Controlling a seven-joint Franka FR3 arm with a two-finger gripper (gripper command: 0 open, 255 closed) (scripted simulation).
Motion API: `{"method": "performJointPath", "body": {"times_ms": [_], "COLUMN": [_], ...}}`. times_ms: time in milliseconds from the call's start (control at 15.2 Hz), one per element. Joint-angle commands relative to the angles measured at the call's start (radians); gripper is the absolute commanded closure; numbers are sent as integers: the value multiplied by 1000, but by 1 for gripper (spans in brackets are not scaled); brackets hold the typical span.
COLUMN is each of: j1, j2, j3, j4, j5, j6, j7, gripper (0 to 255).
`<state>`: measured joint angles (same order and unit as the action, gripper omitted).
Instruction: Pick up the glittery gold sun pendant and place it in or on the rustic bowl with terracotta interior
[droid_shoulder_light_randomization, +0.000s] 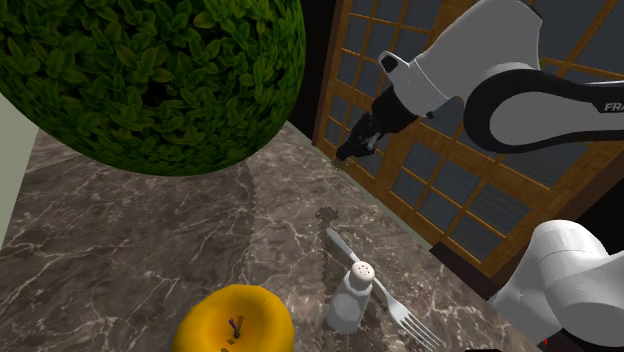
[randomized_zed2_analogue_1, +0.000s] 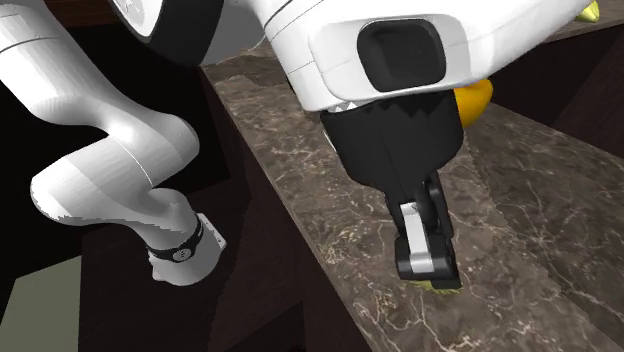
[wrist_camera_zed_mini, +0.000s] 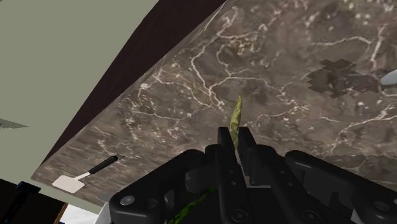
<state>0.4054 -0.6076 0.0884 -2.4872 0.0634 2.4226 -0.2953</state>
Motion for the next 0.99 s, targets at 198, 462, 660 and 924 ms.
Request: {"method": "performJointPath", "body": {"times_ms": [198,462,660,924], "j1": [-2,-3,-4,-6], "j2": [-5,-6,-4,2], "j3": [-3,-4,-6,-7], "j4": [61,115,157,215], "j5": [-3,-5,-6,-9], "j6": [-67,-121,-161,-213], "j7": [1,1,2,3], "gripper": [255,255,255,255]}}
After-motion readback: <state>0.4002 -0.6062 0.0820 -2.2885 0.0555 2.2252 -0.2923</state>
